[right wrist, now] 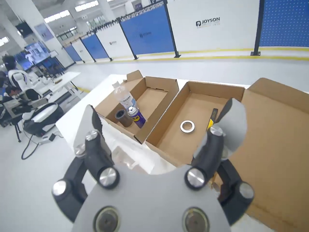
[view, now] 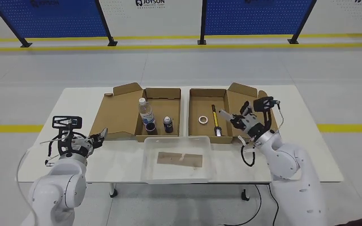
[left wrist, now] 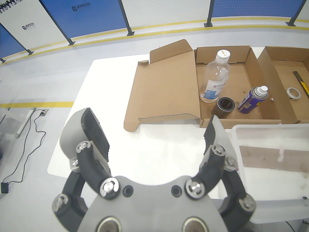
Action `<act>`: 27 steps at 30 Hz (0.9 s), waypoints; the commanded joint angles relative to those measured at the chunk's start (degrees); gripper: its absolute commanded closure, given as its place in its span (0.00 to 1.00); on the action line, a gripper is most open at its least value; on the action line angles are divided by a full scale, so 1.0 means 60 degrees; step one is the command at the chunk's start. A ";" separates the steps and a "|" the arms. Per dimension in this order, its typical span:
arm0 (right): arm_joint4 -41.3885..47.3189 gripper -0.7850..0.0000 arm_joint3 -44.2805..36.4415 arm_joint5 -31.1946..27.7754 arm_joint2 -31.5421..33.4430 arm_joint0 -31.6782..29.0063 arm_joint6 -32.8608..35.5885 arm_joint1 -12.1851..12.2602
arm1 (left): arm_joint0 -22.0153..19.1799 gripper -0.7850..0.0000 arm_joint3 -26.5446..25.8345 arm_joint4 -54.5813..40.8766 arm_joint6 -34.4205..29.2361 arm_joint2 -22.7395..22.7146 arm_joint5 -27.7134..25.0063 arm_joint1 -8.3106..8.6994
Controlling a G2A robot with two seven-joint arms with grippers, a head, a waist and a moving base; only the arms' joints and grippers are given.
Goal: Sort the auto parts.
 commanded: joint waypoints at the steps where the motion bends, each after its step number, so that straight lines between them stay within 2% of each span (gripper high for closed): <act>1: 0.0088 0.00 -0.0377 0.0093 0.0390 -0.0657 -0.0196 0.0042 | 0.0000 0.00 0.0000 0.0000 0.0000 0.0000 0.0000 0.0000; 8: 0.0231 0.00 -0.1563 0.1175 0.1474 -0.2416 -0.0143 0.0134 | 0.0000 0.00 0.0000 0.0000 0.0000 0.0000 0.0000 0.0000; 10: 0.0221 0.00 -0.1802 0.1193 0.1645 -0.2677 0.0032 0.0163 | 0.0000 0.00 0.0000 0.0000 0.0000 0.0000 0.0000 0.0000; 27: 0.0196 0.00 -0.1839 0.1187 0.1675 -0.2706 0.0063 0.0169 | 0.0000 0.00 0.0000 0.0000 0.0000 0.0000 0.0000 0.0000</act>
